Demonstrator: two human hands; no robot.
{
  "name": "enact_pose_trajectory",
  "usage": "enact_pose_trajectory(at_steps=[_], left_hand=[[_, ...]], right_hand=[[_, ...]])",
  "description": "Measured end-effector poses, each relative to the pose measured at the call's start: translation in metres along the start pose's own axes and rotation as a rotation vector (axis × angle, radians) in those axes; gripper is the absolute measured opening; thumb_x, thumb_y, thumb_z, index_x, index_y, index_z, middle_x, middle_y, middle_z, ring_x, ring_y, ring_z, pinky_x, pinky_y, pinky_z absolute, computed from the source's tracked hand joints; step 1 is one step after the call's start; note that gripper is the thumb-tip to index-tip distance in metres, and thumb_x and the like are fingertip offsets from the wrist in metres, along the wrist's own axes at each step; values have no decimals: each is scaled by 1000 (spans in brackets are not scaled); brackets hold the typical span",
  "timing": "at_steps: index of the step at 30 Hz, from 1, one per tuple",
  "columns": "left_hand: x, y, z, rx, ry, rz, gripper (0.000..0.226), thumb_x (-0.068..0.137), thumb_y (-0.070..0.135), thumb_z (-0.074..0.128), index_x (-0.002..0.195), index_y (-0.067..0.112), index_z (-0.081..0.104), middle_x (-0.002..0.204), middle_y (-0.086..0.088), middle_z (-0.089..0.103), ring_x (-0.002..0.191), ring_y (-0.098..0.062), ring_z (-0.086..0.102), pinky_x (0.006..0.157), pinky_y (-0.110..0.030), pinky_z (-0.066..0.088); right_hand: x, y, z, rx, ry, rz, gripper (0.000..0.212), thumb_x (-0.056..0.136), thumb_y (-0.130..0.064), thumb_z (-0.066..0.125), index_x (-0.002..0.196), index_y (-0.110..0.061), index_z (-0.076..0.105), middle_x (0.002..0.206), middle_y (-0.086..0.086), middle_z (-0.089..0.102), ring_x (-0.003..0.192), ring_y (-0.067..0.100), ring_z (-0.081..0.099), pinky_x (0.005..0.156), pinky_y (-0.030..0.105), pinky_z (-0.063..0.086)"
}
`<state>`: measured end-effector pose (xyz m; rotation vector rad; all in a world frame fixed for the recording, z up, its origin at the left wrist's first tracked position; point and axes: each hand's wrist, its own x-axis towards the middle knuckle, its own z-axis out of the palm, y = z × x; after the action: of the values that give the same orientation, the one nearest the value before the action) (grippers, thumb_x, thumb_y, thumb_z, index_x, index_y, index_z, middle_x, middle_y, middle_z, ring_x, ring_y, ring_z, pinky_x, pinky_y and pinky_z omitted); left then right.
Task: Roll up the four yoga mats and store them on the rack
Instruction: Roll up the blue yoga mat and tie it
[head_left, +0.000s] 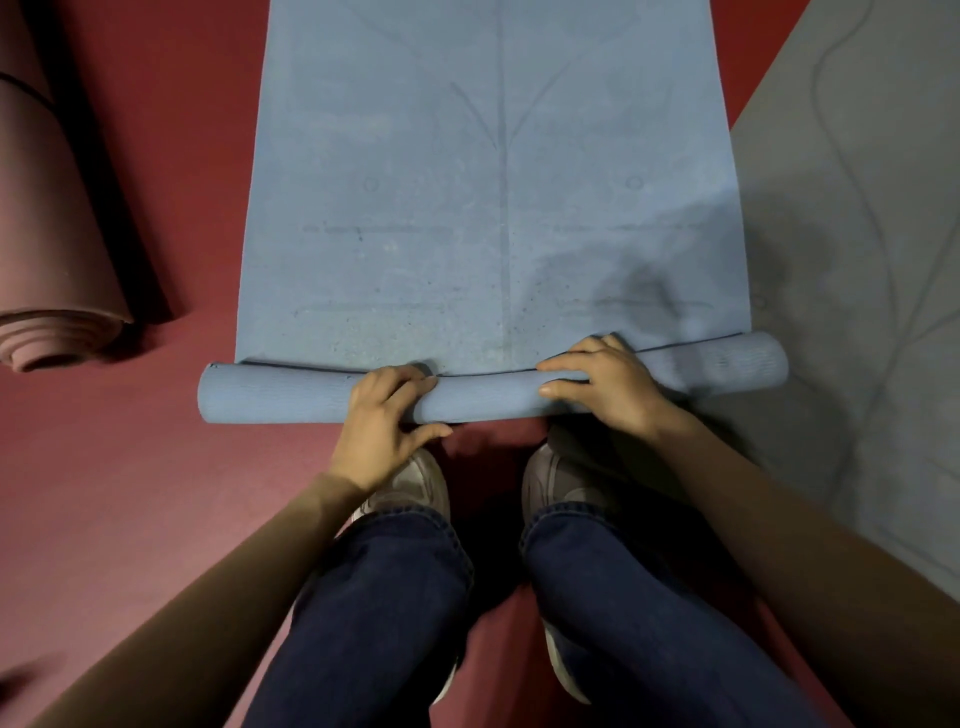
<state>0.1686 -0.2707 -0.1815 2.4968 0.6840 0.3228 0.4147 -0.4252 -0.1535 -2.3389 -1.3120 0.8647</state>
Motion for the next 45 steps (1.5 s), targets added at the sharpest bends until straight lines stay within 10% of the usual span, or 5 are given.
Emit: enact_pose_trajectory(at_steps=[16, 25, 31, 40, 45], left_hand=[[79, -20, -30, 46, -482, -27, 108, 52, 99, 9, 113, 30, 68, 106, 8, 57, 95, -8, 35, 86, -27, 23], [46, 8, -11, 25, 76, -46, 47, 85, 51, 55, 104, 9, 67, 102, -8, 59, 95, -24, 51, 90, -38, 42], [66, -4, -8, 36, -13, -74, 72, 81, 74, 40, 109, 14, 67, 100, -4, 60, 92, -25, 54, 90, -27, 29], [124, -23, -17, -10, -292, -171, 115, 50, 100, 17, 109, 16, 69, 100, -1, 47, 97, -18, 35, 93, -23, 28], [139, -22, -22, -36, -395, -201, 69, 71, 71, 52, 109, 15, 69, 100, 0, 47, 99, -17, 34, 97, -26, 31]], right_hand=[[-13, 0, 15, -107, 292, -109, 53, 74, -58, 57, 111, -22, 64, 109, -2, 58, 106, 19, 47, 96, 27, 27], [33, -9, -26, -205, -55, 42, 55, 81, -63, 56, 128, -32, 55, 132, -5, 53, 124, 19, 43, 101, 32, 31], [48, -9, -37, -207, -116, 72, 52, 82, -64, 54, 124, -33, 55, 130, -6, 56, 123, 18, 47, 97, 30, 33], [31, -8, 11, -58, 437, -183, 35, 88, -40, 51, 112, -17, 64, 112, 5, 56, 109, 21, 44, 98, 32, 29], [46, 1, 1, -115, 327, -208, 60, 69, -57, 60, 116, -19, 59, 115, 2, 53, 111, 20, 42, 100, 30, 23]])
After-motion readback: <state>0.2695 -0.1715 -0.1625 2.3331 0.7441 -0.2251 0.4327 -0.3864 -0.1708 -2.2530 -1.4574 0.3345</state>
